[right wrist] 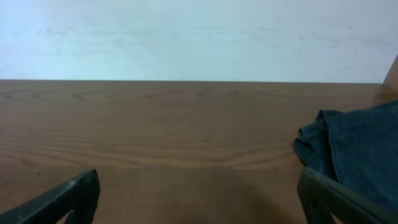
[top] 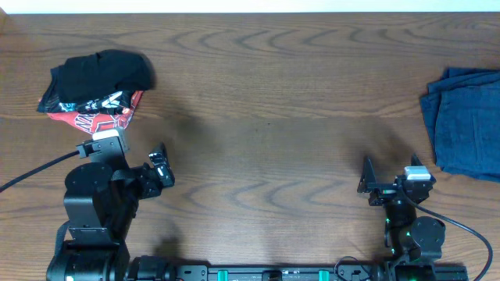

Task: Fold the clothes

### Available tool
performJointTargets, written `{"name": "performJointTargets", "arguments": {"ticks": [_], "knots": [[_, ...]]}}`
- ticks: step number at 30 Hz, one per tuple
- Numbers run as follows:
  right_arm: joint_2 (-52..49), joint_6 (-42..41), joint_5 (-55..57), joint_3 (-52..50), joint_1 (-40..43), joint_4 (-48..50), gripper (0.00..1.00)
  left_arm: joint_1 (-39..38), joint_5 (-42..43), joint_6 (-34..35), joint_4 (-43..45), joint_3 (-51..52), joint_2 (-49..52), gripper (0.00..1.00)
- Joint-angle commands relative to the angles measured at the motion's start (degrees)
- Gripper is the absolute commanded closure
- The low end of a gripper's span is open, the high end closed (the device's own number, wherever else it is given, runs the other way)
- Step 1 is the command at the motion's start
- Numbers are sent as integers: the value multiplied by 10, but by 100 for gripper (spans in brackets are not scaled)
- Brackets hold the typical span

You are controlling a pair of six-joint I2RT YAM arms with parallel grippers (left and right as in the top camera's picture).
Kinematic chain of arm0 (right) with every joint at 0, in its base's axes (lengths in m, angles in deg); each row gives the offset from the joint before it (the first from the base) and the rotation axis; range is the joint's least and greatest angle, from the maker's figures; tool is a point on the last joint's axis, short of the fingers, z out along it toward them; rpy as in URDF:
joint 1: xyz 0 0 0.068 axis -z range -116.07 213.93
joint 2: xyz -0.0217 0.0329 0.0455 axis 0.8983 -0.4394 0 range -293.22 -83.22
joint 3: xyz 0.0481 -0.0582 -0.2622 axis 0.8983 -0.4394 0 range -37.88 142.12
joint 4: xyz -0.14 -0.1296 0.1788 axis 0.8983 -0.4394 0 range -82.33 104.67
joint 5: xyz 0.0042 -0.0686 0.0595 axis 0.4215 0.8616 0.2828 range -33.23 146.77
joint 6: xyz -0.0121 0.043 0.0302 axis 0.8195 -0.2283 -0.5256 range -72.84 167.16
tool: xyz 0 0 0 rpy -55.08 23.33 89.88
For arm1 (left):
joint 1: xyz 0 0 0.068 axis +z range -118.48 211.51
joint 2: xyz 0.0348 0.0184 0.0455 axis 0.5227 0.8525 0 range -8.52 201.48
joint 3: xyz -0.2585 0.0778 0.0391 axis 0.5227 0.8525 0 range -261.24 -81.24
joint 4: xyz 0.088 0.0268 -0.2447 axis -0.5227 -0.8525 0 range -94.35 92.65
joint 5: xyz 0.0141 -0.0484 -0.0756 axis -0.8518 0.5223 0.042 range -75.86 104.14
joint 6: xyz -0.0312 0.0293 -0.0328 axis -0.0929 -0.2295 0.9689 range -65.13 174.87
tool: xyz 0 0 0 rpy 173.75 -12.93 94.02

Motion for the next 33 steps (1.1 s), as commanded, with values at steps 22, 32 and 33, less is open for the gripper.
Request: {"name": "performJointTargets", "arguments": {"ticks": [22, 32, 33], "knots": [[4, 12, 9, -2, -5, -1, 1, -14, -7, -3, 0, 3, -13, 2], [4, 12, 9, -2, -5, -1, 1, -9, -7, -12, -36, 13, -37, 2], [4, 12, 9, -2, -5, -1, 1, -6, -7, -12, -36, 19, -48, 2]]}}
